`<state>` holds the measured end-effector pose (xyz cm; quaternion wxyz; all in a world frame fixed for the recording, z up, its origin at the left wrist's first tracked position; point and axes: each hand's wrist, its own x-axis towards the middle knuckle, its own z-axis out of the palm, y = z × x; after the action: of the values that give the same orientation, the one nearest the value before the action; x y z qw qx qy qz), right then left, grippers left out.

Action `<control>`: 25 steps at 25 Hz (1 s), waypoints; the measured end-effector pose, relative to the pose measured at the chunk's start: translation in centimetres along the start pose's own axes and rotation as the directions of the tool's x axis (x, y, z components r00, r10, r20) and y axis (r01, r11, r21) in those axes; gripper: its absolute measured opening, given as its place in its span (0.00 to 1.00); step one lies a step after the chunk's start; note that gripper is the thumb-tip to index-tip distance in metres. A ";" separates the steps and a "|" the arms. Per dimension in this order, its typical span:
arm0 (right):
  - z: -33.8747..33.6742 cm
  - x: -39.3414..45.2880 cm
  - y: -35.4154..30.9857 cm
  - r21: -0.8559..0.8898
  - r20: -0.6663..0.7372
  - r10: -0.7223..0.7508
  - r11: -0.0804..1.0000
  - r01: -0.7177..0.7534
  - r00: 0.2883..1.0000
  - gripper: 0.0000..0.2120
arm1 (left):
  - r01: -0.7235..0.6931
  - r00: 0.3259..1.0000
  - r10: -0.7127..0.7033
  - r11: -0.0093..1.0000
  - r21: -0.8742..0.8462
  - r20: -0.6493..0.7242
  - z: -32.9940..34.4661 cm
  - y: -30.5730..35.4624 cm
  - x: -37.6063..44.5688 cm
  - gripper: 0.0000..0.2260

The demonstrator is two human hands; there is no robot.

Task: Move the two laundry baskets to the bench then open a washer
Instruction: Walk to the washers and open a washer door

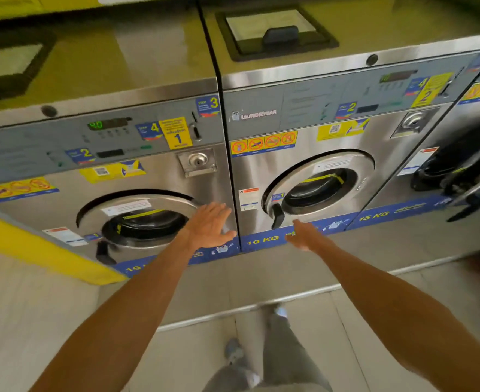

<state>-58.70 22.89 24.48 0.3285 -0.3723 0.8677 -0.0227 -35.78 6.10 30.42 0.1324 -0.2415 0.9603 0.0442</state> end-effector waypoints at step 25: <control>3.0 11.7 3.2 0.331 0.125 0.064 0.938 -0.102 0.990 0.20 | -0.218 0.974 0.177 0.896 0.386 0.138 0.2 0.3 15.4 0.39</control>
<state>-64.87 18.08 14.81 0.4361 -0.2744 0.8462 -0.1358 -48.97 -0.59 25.95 0.2212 -0.1082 0.9608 -0.1271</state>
